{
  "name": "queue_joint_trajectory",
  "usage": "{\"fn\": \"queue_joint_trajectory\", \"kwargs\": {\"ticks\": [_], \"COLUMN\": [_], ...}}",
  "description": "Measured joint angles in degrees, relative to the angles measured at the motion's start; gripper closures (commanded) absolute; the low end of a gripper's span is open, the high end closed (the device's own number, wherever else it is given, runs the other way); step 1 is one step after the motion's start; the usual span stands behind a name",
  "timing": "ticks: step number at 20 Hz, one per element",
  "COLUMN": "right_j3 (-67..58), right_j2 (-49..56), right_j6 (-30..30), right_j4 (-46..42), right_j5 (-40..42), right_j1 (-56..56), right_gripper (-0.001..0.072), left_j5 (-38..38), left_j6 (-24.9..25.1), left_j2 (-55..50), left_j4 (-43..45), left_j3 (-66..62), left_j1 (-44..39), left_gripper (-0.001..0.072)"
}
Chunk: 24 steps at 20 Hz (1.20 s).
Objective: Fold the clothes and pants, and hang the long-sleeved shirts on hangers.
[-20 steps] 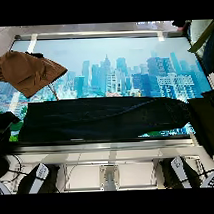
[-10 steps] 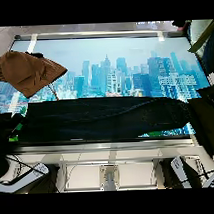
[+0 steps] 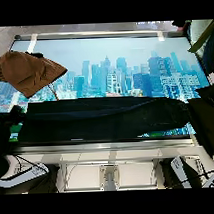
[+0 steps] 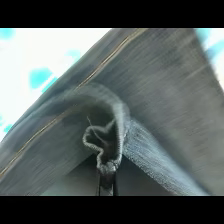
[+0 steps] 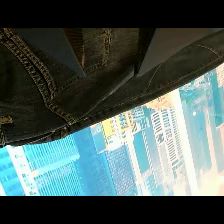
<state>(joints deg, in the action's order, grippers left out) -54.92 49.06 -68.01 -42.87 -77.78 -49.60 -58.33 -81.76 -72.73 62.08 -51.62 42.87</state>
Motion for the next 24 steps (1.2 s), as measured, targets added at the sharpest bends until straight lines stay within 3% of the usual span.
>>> {"fn": "queue_joint_trajectory", "kwargs": {"ticks": [5,10,13,21,22,23,24], "right_j3": [0.0,0.0,0.0,0.4,0.7,1.1,1.6], "right_j2": [0.2,0.2,0.2,0.2,0.2,0.2,0.2], "right_j6": [-0.1,-0.1,-0.1,-0.2,-0.2,-0.2,-0.2], "right_j4": [0.1,0.0,-1.2,-3.6,-3.6,-3.6,-3.6], "right_j5": [2.8,6.2,7.9,9.6,9.7,9.8,9.9], "right_j1": [0.0,0.0,0.0,0.0,0.1,0.3,0.7], "right_gripper": [0.0384,0.0384,0.0385,0.0384,0.0385,0.0384,0.0383], "left_j5": [3.2,9.9,14.7,17.2,17.0,17.0,17.0], "left_j6": [-1.0,-1.9,-5.1,-8.1,-8.1,-8.1,-8.1], "left_j2": [-1.0,-5.1,-7.2,-7.6,-7.6,-7.7,-7.7], "left_j4": [-4.9,-8.7,-9.3,-8.3,-8.0,-7.6,-7.3], "left_j3": [-6.2,-7.7,-7.9,-8.3,-8.3,-8.3,-8.3], "left_j1": [-0.8,-6.8,-8.6,-3.9,-3.9,-4.2,-4.6], "left_gripper": [0.0686,0.0687,0.0688,0.0664,0.0370,0.0013,-0.0004]}}
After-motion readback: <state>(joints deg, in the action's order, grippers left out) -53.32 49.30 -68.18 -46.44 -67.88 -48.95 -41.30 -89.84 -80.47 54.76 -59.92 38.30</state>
